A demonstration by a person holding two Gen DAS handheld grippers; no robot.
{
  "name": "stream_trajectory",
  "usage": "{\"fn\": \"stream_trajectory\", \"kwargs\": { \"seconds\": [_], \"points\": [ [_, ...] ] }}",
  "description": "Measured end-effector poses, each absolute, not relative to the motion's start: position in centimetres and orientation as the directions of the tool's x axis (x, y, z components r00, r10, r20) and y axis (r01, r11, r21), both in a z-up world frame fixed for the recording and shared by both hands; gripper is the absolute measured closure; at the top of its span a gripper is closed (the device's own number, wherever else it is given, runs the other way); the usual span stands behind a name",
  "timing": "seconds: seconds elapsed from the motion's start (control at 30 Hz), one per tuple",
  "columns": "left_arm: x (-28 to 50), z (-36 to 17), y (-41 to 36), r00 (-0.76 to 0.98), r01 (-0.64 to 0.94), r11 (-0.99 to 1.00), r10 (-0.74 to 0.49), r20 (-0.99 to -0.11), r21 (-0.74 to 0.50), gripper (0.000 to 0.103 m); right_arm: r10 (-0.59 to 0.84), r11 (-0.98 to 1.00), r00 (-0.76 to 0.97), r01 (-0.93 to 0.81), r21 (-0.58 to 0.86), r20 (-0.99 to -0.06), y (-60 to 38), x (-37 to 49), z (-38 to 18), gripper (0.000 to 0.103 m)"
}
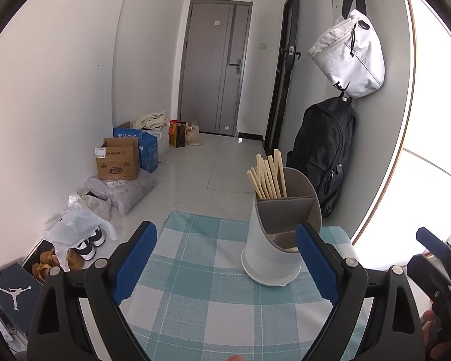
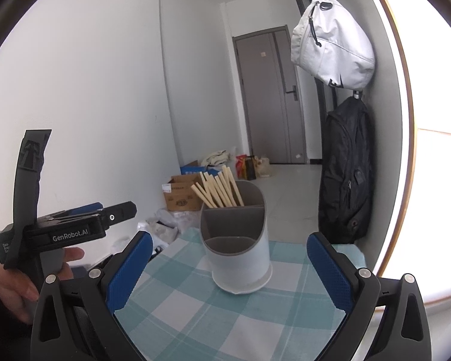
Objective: Organize utensils
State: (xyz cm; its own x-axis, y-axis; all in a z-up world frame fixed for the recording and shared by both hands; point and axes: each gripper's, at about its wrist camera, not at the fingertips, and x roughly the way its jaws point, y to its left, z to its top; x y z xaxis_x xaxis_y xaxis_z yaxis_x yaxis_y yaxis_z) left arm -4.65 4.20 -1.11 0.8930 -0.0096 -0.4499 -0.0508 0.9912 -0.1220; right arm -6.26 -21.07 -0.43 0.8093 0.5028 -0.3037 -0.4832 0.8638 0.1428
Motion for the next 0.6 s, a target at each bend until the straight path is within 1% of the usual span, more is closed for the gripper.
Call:
{"fn": "stream_trajectory", "kwargs": {
  "seconds": [0.07, 0.27, 0.5, 0.6],
  "points": [
    [-4.77, -1.08, 4.02, 0.897, -0.053, 0.993, 0.001, -0.443, -0.106, 0.012, 0.505, 0.863, 0.808, -0.485, 0.145, -0.302, -21.10, -6.24, -0.41, 0.000],
    [-4.49, -1.43, 3.96, 0.884, -0.048, 0.993, -0.007, -0.467, -0.106, 0.012, 0.503, 0.864, 0.809, -0.482, 0.146, -0.305, -21.07, -6.22, -0.52, 0.000],
    [-5.02, -1.28, 3.67, 0.894, -0.055, 0.995, 0.014, -0.448, -0.079, 0.012, 0.505, 0.863, 0.806, -0.478, 0.164, -0.309, -20.92, -6.06, -0.58, 0.000],
    [-4.91, -1.39, 3.59, 0.889, -0.054, 0.995, 0.013, -0.458, -0.078, 0.012, 0.508, 0.861, 0.802, -0.479, 0.170, -0.314, -20.88, -5.95, -0.69, 0.000]
  ]
}}
